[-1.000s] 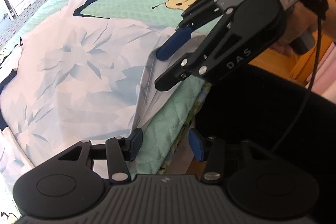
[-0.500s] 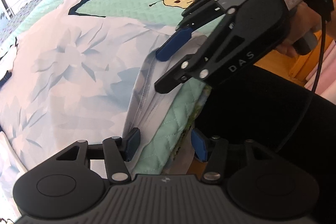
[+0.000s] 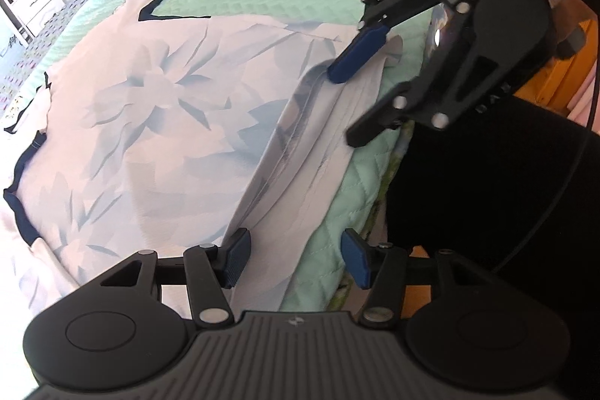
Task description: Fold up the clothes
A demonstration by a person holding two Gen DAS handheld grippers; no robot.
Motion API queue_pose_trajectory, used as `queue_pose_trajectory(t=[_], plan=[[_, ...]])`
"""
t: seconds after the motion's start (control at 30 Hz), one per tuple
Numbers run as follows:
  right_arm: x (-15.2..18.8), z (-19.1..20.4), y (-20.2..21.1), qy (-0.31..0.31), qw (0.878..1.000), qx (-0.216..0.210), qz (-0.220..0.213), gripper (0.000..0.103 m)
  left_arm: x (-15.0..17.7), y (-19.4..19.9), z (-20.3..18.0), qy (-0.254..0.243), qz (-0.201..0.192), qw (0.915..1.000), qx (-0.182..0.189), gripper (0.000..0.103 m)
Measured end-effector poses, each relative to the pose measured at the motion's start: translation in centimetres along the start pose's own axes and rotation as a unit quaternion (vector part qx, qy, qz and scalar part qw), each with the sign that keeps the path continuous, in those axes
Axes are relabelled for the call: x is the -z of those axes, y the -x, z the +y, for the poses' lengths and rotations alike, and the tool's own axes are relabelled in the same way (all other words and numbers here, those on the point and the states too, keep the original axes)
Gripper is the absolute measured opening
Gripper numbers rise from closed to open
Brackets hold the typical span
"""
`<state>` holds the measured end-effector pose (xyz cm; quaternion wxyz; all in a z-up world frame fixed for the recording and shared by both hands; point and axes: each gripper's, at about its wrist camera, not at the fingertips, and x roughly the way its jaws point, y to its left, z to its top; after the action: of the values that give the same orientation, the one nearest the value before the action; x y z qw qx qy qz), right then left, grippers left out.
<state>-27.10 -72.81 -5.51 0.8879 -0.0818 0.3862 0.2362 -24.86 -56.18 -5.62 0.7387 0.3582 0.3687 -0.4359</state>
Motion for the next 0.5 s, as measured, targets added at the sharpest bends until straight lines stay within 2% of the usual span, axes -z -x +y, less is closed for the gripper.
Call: queue_pose_trajectory(t=[0.3,0.37,0.43,0.5], plan=[[0.6,1.2,0.1,0.056,0.998,0.011,0.025,0.061,0.4,0.5,0.6,-0.022,0.006,0.9996,-0.017,0.05],[0.7,1.3,0.0,0.059,0.998,0.011,0.027,0.062,0.5,0.5,0.6,-0.031,0.01,0.9992,-0.021,0.039],[0.7,1.4,0.0,0.06,0.998,0.011,0.027,0.063,0.5,0.7,0.6,-0.036,0.013,0.9991,-0.019,0.025],[0.7,1.5,0.0,0.062,0.998,0.01,0.028,0.064,0.5,0.7,0.5,-0.045,0.014,0.9987,-0.021,0.024]])
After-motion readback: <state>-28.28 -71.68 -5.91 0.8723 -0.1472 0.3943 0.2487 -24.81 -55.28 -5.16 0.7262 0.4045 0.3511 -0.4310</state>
